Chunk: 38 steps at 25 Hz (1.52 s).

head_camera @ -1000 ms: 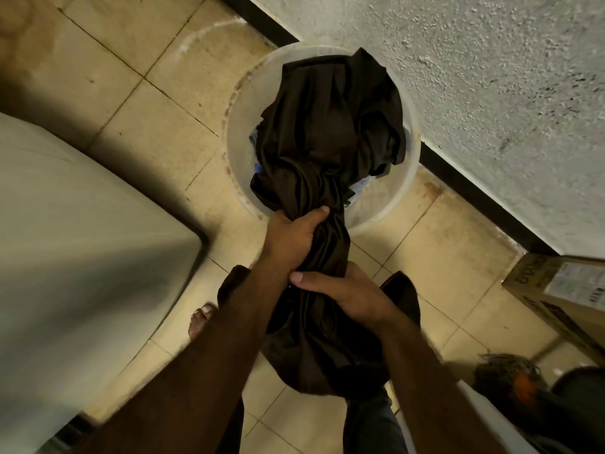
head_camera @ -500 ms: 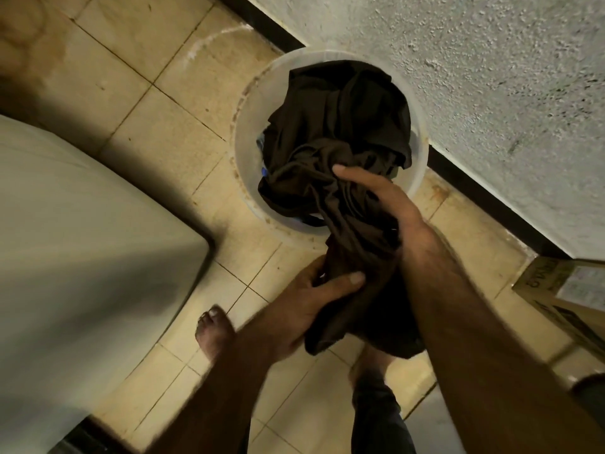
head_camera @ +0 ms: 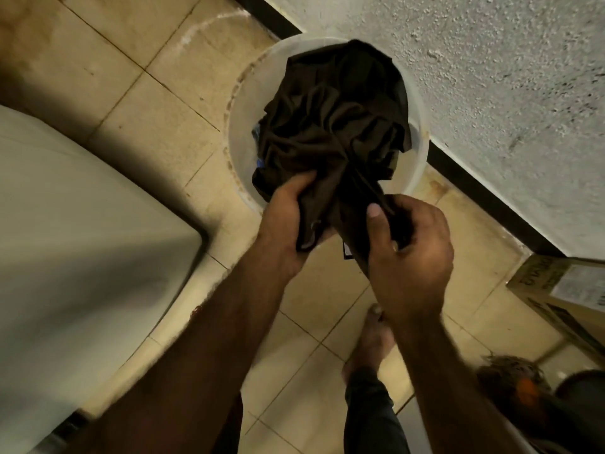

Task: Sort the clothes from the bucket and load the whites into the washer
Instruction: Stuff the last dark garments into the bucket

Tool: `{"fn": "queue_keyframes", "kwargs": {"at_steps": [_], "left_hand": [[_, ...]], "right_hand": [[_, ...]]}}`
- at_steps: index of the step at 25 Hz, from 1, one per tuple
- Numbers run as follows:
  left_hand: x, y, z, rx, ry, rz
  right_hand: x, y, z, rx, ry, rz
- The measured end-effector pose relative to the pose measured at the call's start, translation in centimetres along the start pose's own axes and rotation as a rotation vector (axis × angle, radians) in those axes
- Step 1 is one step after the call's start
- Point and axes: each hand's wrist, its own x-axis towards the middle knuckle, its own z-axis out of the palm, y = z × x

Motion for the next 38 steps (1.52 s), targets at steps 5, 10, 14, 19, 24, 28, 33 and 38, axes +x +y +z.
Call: {"fn": "queue_keyframes", "kwargs": {"at_steps": [5, 10, 14, 19, 24, 28, 33, 38], "left_hand": [[4.4, 1.2, 1.1, 0.21, 0.182, 0.132], [4.6, 3.3, -0.5, 0.891, 0.508, 0.87], [6.6, 5.0, -2.1, 1.19, 0.183, 1.124], [11.7, 3.5, -3.8, 1.961, -0.12, 0.56], [15.3, 1.7, -3.1, 2.094, 0.011, 0.257], [16.0, 0.6, -3.0, 2.178, 0.076, 0.186], [15.0, 2.1, -3.1, 2.202, -0.052, 0.191], [8.1, 3.8, -4.9, 1.995, 0.172, 0.713]], "right_hand": [[-2.3, 0.4, 3.1, -0.135, -0.2, -0.052], [4.1, 1.2, 8.4, -0.36, -0.323, -0.122], [10.0, 2.5, 13.2, -0.858, -0.785, -0.098], [12.5, 2.8, 13.7, -0.923, -1.0, -0.088], [11.5, 0.6, 9.3, -0.966, -0.841, -0.117], [9.1, 0.8, 6.4, -1.071, -0.763, -0.227], [14.1, 2.2, 11.3, -1.042, -1.274, 0.076], [12.5, 2.8, 9.6, -0.974, -0.845, -0.133]]}}
